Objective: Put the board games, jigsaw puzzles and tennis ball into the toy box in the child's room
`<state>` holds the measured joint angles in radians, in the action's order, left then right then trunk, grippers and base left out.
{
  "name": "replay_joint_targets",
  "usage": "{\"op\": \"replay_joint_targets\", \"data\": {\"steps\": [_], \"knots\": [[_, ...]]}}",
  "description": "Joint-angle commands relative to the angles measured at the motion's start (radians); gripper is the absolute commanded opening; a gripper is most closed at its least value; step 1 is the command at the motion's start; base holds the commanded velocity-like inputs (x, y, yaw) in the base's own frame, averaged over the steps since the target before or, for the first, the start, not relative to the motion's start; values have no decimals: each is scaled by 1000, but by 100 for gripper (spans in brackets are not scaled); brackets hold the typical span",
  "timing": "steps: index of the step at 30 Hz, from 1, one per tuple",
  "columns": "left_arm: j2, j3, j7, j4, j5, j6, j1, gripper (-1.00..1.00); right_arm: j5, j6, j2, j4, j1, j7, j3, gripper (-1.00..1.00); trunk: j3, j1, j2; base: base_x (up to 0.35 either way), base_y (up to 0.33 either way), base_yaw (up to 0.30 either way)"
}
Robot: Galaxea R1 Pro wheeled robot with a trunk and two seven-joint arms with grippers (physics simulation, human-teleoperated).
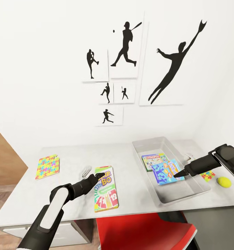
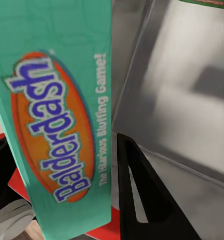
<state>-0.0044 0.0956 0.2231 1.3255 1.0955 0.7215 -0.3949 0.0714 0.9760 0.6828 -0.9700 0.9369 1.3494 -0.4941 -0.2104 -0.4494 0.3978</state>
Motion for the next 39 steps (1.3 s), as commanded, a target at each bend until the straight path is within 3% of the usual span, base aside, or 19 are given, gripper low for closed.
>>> {"op": "replay_joint_targets", "data": {"steps": [1,29,32,35,39], "knots": [[0,0,10,1,11,3,-1,100,8,10,1,0,2,-2,-4,-100,-2,-1,2,0,0,0],[0,1,3,5,14,3,-1,100,9,1,0,11,2,-7,-3,-100,-32,-1,2,0,0,0],[0,3,-6,24,19,7,-1,100,9,0,0,11,2,-7,-3,-100,-35,-1,2,0,0,0],[0,8,-29,116,24,19,1,100,10,0,0,11,2,-7,-3,-100,-38,-1,2,0,0,0],[-1,13,-48,176,26,34,3,100,9,0,-1,11,2,-7,-3,-100,-40,-1,2,0,0,0]]}}
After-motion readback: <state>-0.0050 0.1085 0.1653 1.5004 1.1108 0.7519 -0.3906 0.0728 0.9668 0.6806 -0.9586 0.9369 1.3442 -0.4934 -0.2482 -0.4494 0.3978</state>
